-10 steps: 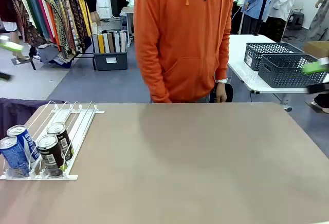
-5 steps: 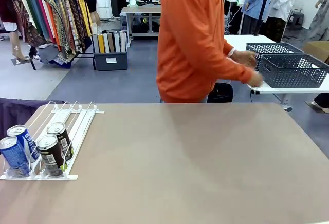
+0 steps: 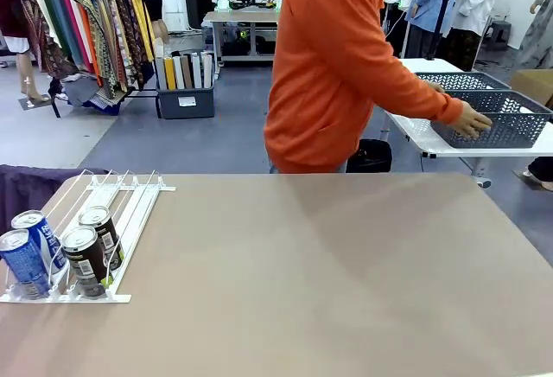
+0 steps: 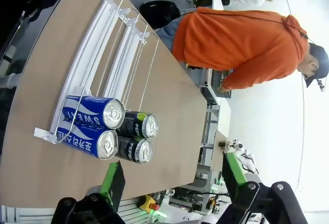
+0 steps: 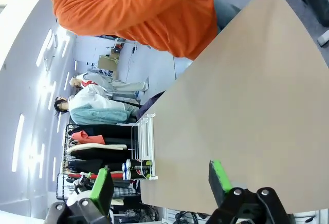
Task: Retrieve and store the cans from the dispenser.
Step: Pick up one can from the Automatic Can Dispenser and place it in the middle of the table.
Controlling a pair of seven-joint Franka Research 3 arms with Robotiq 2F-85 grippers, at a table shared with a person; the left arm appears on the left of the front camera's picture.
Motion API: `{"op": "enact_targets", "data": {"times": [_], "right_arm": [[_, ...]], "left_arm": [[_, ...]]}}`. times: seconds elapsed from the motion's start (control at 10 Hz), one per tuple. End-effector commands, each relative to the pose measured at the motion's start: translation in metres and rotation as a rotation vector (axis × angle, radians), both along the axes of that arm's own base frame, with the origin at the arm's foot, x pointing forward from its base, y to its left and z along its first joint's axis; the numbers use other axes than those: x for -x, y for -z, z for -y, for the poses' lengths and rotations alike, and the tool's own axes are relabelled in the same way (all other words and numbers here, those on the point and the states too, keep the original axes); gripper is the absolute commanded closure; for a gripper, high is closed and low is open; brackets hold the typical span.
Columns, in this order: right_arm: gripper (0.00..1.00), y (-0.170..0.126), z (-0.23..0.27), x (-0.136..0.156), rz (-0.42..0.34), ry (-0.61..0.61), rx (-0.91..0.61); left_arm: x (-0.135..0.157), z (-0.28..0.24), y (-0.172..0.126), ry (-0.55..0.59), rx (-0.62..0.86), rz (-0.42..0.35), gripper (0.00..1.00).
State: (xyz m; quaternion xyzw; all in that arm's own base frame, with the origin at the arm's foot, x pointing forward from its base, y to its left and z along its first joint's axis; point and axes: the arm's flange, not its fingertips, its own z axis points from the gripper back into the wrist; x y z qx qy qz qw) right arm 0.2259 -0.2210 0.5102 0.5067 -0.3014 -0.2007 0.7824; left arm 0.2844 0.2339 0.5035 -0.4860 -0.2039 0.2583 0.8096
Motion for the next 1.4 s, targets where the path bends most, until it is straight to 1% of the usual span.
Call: {"op": "enact_targets", "data": {"times": [0.0,0.2,0.3,0.4,0.5,0.6,0.7,0.8,0.9,1.0,1.1,1.2,1.3], "right_arm": [[0.00,-0.002,0.003,0.002,0.039,-0.001,-0.004],[0.00,-0.002,0.003,0.002,0.039,-0.001,-0.004],[0.00,-0.002,0.003,0.002,0.039,-0.001,-0.004],[0.00,-0.002,0.003,0.002,0.039,-0.001,-0.004],[0.00,-0.002,0.003,0.002,0.039,-0.001,-0.004],[0.00,-0.002,0.003,0.002,0.039,-0.001,-0.004],[0.00,-0.002,0.003,0.002,0.039,-0.001,-0.004],[0.00,-0.002,0.003,0.002,0.039,-0.001,-0.004],[0.00,-0.002,0.003,0.002,0.039,-0.001,-0.004],[0.00,-0.002,0.003,0.002,0.039,-0.001,-0.004],[0.00,-0.002,0.003,0.002,0.039,-0.001,-0.004],[0.00,-0.002,0.003,0.002,0.039,-0.001,-0.004],[0.00,-0.002,0.003,0.002,0.039,-0.001,-0.004]], "left_arm": [[0.003,-0.001,-0.002,-0.004,0.009,0.000,0.00],[0.000,0.000,0.000,0.000,0.000,0.000,0.00],[-0.010,0.043,-0.022,0.055,-0.190,-0.038,0.00],[-0.015,0.091,-0.040,0.145,-0.420,-0.065,0.00],[-0.019,0.139,-0.050,0.241,-0.657,-0.074,0.00],[-0.024,0.175,-0.045,0.331,-0.850,-0.082,0.00],[-0.029,0.201,-0.037,0.314,-0.998,-0.086,0.00],[-0.034,0.216,-0.032,0.271,-1.086,-0.079,0.00],[-0.038,0.224,-0.029,0.293,-1.112,-0.082,0.00],[-0.038,0.228,-0.028,0.318,-1.117,-0.044,0.00],[-0.034,0.233,-0.033,0.406,-1.046,-0.026,0.00],[-0.038,0.245,-0.039,0.340,-1.108,-0.055,0.00],[-0.038,0.245,-0.039,0.340,-1.108,-0.055,0.00]]}}
